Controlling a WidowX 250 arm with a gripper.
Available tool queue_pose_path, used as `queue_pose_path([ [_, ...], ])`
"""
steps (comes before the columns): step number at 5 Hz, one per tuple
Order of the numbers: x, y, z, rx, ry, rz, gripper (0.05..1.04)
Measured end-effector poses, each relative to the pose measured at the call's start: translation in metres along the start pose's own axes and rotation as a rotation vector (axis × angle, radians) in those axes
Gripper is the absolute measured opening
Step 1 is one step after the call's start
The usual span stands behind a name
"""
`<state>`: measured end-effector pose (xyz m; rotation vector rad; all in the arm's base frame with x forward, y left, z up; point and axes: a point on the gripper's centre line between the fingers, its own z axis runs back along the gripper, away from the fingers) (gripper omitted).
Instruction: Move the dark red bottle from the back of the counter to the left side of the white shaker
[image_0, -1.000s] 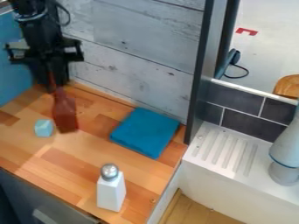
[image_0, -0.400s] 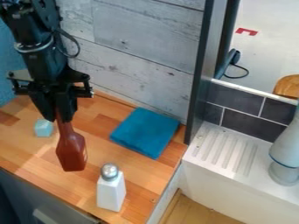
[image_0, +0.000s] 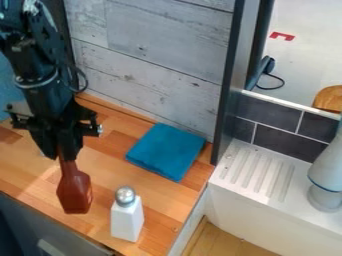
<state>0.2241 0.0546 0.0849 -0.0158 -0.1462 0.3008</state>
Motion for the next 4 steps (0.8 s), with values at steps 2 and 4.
queue_pose_path([
  [2,-0.01,0.0,-0.013,-0.003,-0.003,-0.011,0.329],
  [4,-0.012,0.003,-0.023,0.015,-0.034,0.032,0.329],
])
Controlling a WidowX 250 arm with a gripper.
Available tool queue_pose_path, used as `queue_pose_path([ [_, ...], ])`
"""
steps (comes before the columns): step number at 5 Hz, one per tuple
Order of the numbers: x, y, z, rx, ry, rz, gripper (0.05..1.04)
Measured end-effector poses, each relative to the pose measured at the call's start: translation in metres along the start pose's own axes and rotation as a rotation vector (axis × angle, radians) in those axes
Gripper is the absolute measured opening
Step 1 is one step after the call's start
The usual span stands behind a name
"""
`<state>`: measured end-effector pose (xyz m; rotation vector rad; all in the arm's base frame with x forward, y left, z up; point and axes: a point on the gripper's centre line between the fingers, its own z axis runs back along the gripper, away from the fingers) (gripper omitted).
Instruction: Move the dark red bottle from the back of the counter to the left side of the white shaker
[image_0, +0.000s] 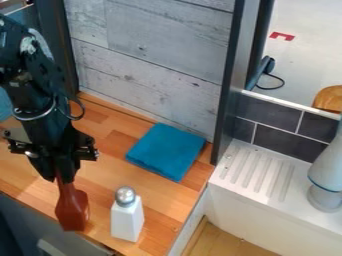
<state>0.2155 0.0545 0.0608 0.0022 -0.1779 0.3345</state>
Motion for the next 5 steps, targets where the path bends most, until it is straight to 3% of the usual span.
queue_pose_path([
  [2,0.002,-0.003,-0.005,0.021,-0.029,0.066,0.37],
  [3,-0.001,-0.002,-0.004,0.019,-0.006,0.084,0.673],
  [4,0.006,-0.003,0.014,-0.015,-0.041,0.089,0.957],
  [5,0.01,-0.001,0.042,-0.042,-0.055,0.082,1.009],
])
